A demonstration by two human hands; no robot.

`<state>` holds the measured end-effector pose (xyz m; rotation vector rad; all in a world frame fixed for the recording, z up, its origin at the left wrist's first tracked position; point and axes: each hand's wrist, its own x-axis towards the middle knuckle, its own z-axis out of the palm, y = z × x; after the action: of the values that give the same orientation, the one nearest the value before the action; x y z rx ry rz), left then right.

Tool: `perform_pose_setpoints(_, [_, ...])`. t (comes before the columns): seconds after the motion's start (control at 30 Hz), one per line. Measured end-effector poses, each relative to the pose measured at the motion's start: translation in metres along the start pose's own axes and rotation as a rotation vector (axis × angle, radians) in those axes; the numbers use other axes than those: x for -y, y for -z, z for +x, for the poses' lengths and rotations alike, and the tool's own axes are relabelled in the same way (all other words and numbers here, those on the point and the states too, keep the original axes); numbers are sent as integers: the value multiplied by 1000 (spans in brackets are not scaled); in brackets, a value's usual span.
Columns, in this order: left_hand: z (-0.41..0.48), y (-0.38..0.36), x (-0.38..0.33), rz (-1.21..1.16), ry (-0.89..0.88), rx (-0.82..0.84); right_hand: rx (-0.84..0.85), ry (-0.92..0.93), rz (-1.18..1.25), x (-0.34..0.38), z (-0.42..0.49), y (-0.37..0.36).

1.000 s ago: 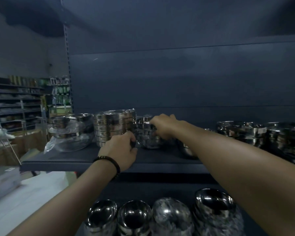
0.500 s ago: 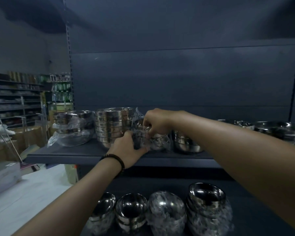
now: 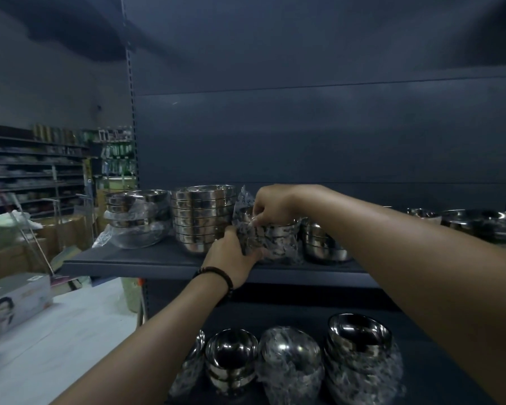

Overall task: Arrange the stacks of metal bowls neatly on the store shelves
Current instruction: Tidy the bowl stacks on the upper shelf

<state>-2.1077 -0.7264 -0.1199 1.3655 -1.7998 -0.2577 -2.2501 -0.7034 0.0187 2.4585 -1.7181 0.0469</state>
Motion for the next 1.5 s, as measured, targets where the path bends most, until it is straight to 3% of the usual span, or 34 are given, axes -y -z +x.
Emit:
perform_pose_setpoints(0.17, [0, 13, 10, 5, -38, -27, -25, -58, 37, 5, 12, 1])
perform_pose_setpoints(0.33, [7, 51, 50, -93, 0, -366, -382, -101, 266, 19, 33, 7])
perform_pose_setpoints(0.4, [14, 64, 70, -126, 62, -401, -412, -62, 320, 28, 44, 9])
perform_pose_setpoints(0.53, [28, 77, 97, -147, 164, -210, -273, 48, 225, 42, 65, 10])
perform_pose_setpoints(0.73, [48, 78, 107, -362, 163, 10, -162, 91, 159, 39, 85, 10])
perform_pose_setpoints(1.1, [47, 81, 114, -413, 65, 29, -179, 165, 154, 46, 78, 11])
perform_pose_setpoints(1.5, [42, 85, 112, -385, 89, 101, -125, 75, 39, 60, 64, 17])
